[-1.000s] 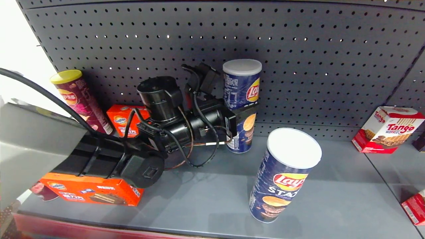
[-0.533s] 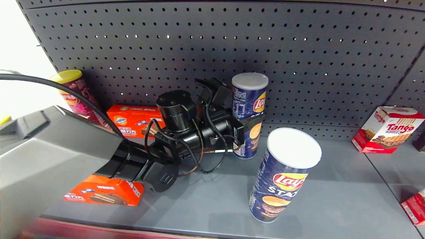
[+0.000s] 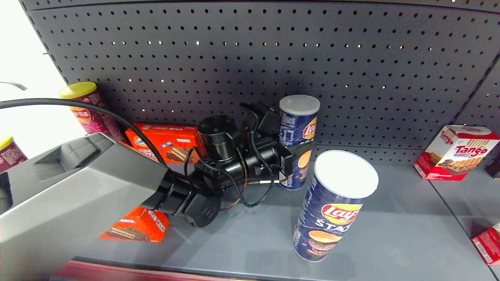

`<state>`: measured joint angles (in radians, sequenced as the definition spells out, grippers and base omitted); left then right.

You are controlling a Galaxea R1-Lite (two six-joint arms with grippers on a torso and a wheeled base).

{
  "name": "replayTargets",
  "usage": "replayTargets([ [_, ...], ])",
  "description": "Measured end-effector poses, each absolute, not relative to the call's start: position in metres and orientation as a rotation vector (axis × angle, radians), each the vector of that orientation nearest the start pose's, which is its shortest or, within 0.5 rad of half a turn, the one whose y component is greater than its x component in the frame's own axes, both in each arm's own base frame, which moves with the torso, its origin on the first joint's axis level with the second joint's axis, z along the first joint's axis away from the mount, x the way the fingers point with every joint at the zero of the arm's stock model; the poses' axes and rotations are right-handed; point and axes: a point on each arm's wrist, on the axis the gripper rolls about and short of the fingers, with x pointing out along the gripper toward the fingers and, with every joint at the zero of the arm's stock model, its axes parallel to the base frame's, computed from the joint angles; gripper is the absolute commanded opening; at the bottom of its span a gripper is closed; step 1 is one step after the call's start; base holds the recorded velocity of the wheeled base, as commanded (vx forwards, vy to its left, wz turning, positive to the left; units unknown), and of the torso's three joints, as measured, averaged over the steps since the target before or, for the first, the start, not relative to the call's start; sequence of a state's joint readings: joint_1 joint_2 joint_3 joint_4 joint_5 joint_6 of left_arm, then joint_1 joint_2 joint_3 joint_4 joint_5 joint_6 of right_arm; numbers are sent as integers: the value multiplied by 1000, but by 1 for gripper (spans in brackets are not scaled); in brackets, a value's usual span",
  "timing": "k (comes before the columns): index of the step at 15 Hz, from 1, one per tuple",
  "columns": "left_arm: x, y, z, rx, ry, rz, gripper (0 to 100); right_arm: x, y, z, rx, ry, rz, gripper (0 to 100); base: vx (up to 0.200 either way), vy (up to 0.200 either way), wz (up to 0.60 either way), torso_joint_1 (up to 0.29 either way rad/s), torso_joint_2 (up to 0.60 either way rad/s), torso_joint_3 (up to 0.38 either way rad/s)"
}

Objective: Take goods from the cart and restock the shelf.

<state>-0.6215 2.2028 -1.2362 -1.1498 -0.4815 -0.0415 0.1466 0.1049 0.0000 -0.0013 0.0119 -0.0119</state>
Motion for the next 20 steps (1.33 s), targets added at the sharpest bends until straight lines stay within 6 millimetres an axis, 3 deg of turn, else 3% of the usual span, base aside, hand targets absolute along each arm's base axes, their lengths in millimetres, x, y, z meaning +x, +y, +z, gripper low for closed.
replayTargets([
  [2,350,-264,155,-47,-163,-1105,0,-15,-2,78,-19,103,159,100,0,0,0,0,0,0],
  [3,351,-264,154,-43,-164,-1103,100,-15,-2,78,-18,103,159,100,0,0,0,0,0,0],
  [10,346,-261,151,-40,-181,-1097,100,-15,-2,78,-19,103,159,100,0,0,0,0,0,0],
  [20,299,-218,157,51,-119,-1000,100,-15,-2,78,-19,103,159,100,0,0,0,0,0,0],
])
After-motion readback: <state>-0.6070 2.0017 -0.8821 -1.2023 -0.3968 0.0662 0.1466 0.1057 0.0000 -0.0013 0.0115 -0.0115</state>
